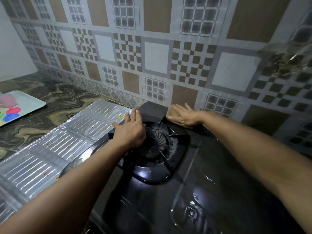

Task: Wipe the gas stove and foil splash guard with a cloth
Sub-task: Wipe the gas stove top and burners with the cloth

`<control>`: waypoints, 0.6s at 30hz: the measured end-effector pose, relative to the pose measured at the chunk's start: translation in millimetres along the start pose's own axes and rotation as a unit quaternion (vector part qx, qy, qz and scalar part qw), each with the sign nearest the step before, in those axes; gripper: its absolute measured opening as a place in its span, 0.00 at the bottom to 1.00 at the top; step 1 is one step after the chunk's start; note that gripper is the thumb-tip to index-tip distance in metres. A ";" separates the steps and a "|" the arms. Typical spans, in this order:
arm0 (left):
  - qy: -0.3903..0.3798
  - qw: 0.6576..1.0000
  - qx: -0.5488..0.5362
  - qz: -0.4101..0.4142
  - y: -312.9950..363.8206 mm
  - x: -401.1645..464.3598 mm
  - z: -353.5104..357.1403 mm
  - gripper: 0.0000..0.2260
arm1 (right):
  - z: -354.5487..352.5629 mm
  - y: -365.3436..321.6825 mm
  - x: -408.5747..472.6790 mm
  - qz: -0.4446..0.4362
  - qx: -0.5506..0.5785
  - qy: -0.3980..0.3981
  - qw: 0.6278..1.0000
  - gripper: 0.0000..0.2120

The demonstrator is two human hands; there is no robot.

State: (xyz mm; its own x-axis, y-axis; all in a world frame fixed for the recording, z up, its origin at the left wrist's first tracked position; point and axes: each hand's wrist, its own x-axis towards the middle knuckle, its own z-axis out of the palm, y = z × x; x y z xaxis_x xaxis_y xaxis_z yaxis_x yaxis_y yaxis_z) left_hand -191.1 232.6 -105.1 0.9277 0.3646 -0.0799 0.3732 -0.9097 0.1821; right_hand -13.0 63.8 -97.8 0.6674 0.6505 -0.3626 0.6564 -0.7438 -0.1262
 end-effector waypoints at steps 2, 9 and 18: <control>0.004 1.000 0.012 -0.002 3.1 -3.2 -0.5 0.30 | 10.6 13.8 -25.2 0.019 -0.009 0.016 1.000 0.41; 0.007 0.998 0.065 -0.020 13.6 -10.1 -8.4 0.35 | 48.2 25.8 -121.9 0.036 -0.064 0.017 0.997 0.35; 0.044 0.984 -0.017 0.172 93.9 -49.3 2.9 0.30 | 45.0 34.0 -117.3 0.100 -0.030 0.055 0.993 0.33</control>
State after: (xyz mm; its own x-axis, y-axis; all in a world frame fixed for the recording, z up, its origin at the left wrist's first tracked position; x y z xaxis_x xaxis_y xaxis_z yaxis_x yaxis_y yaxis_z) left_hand -201.7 128.7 -87.0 0.9956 0.0536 0.0764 0.0359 -0.9755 0.2172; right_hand -84.8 -44.7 -101.2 0.8187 0.5060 -0.2714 0.5245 -0.8514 -0.0052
